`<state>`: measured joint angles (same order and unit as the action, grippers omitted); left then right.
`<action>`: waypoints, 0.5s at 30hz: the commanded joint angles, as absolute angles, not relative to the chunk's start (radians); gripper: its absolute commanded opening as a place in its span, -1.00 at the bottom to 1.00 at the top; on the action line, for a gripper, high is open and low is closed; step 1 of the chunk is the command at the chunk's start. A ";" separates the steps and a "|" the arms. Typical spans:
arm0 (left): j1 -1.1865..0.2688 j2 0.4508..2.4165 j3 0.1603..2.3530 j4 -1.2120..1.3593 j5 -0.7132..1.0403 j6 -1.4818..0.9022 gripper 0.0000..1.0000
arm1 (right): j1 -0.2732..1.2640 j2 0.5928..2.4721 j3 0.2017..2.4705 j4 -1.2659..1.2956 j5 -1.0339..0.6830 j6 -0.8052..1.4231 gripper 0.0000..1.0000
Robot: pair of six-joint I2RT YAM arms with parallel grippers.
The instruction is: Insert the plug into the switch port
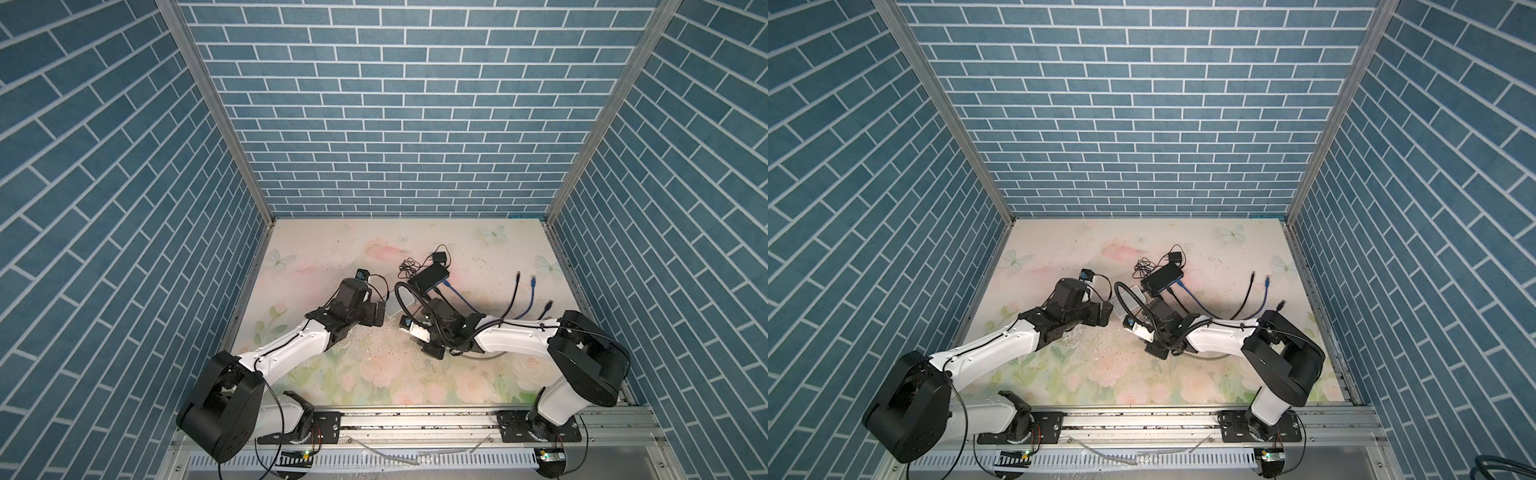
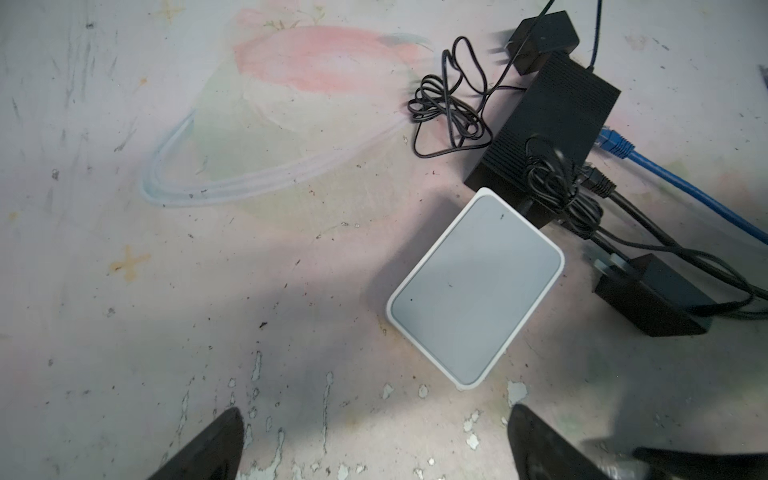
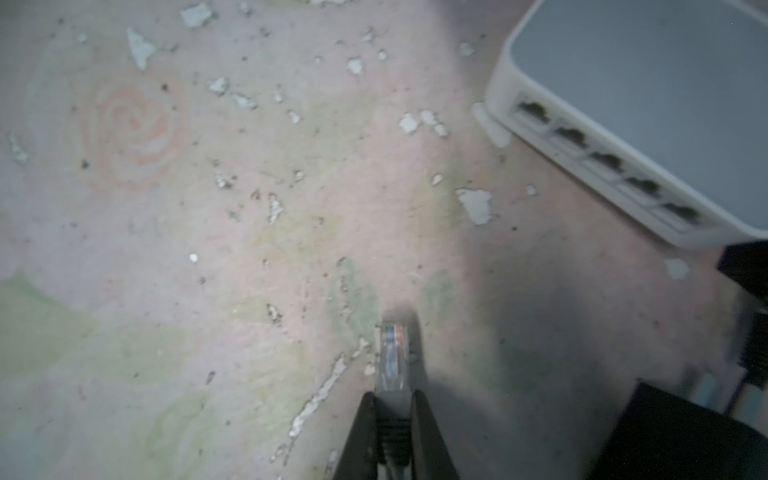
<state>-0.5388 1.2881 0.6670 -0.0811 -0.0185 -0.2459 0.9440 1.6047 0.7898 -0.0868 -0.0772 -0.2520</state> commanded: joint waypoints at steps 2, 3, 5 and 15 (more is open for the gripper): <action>-0.533 1.331 0.760 -0.175 0.002 -0.157 0.99 | 0.902 1.558 0.793 -0.090 -0.048 -0.109 -1.00; -0.535 1.346 0.783 -0.202 -0.003 -0.143 0.99 | 0.890 1.553 0.796 -0.095 -0.044 -0.088 -1.00; -0.540 1.366 0.814 -0.245 -0.005 -0.115 0.99 | 0.866 1.537 0.790 -0.095 -0.038 -0.053 -1.00; -0.558 1.435 0.911 -0.353 0.007 0.006 0.99 | 0.760 1.435 0.749 -0.119 -0.037 0.033 -1.00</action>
<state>-0.5503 1.4166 0.8810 -0.2966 -0.0116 -0.0486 0.7700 1.4574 0.7685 -0.0933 -0.0334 -0.0277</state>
